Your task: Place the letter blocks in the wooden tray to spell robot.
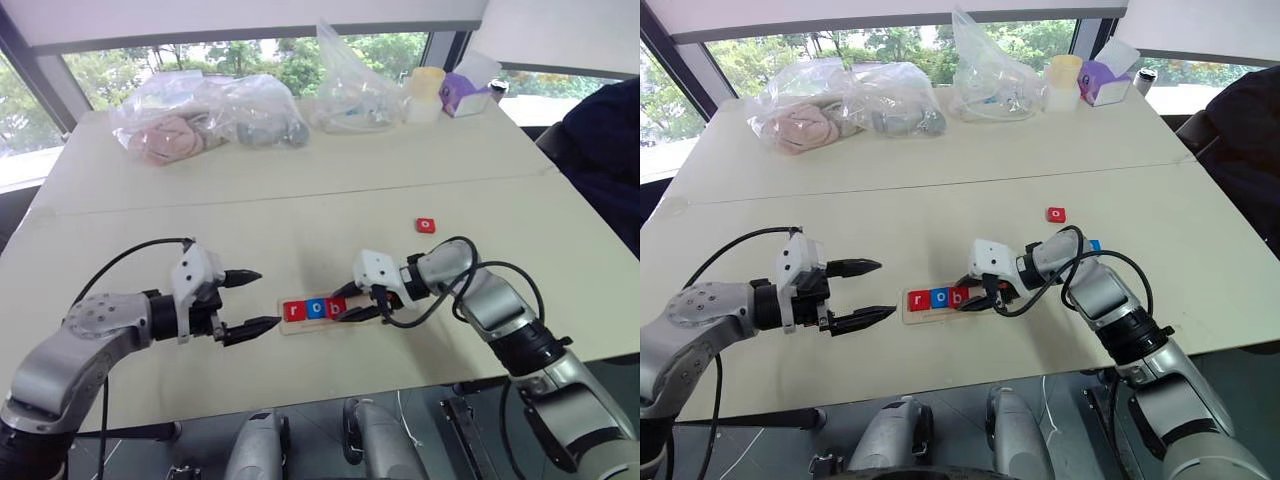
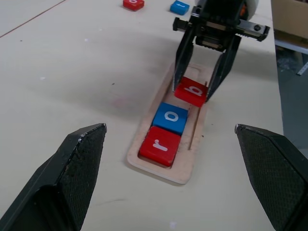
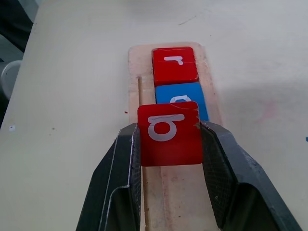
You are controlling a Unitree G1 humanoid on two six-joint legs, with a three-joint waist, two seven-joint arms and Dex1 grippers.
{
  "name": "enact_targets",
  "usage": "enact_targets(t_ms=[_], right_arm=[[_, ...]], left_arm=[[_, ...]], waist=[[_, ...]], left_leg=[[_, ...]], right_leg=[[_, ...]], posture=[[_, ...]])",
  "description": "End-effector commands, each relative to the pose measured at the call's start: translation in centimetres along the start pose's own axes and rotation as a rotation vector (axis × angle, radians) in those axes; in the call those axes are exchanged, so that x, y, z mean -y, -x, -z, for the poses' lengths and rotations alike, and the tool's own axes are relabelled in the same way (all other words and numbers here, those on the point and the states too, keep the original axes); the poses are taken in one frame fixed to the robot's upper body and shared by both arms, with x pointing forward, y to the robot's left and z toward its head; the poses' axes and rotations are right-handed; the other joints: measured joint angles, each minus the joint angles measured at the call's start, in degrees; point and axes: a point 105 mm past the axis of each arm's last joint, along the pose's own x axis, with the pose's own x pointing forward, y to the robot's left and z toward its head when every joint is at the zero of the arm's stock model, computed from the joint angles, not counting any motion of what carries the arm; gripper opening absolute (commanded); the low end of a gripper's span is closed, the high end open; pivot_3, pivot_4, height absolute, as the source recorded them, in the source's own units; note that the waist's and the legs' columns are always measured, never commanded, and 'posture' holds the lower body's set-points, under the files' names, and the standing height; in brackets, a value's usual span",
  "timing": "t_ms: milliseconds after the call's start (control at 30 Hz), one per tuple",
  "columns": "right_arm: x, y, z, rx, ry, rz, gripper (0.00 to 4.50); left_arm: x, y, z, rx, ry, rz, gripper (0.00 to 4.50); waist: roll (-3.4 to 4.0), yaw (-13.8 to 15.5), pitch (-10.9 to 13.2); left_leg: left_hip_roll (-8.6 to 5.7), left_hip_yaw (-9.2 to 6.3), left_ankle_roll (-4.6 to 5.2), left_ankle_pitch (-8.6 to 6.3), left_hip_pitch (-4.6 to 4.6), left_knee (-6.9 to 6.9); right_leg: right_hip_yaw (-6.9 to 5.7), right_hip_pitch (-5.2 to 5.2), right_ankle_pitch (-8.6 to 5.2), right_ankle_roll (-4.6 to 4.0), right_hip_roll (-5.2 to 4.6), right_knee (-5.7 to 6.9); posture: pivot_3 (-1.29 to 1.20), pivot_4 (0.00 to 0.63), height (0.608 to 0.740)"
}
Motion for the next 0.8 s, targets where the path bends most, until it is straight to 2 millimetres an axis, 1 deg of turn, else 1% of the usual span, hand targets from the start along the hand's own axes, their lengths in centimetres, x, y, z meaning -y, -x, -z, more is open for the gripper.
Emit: enact_targets(t_ms=[33, 300, 433, 800], right_arm=[[0.69, 0.29, -0.60, 0.002, 0.042, 0.016, 1.14], [0.95, 0.11, 0.12, -0.018, 0.029, 0.021, 1.14], [1.14, -0.03, 0.20, -0.019, 0.025, 0.026, 1.14], [1.30, -0.22, 0.38, -0.028, 0.023, 0.017, 1.14]], left_arm=[[1.41, -0.02, -0.69, 0.014, -0.033, 0.046, 4.50], [1.78, -0.03, -0.69, 0.007, -0.042, 0.062, 4.50], [1.77, 0.26, -0.33, -0.021, -0.057, 0.071, 4.50], [1.70, 0.22, -0.30, -0.022, -0.064, 0.067, 4.50]], waist=[[0.00, 0.0, 0.0], [0.00, 0.0, 0.0], [0.01, 0.0, 0.0], [0.00, 0.0, 0.0]], left_leg=[[0.00, 0.00, 0.00, 0.00, 0.00, 0.00], [-0.01, 0.00, -0.03, 0.02, 0.03, 0.00], [-0.01, 0.01, -0.04, 0.02, 0.02, 0.00], [-0.01, 0.01, -0.04, 0.03, 0.03, 0.00]], right_leg=[[0.00, 0.00, 0.00, 0.00, 0.00, 0.00], [0.00, 0.01, 0.00, -0.01, 0.00, 0.02], [0.00, 0.01, 0.00, -0.01, 0.01, 0.03], [0.00, 0.01, 0.00, -0.01, 0.01, 0.03]], posture=[[0.00, 0.150, 0.740], [0.00, 0.150, 0.740], [0.00, 0.150, 0.740], [0.00, 0.150, 0.740]])
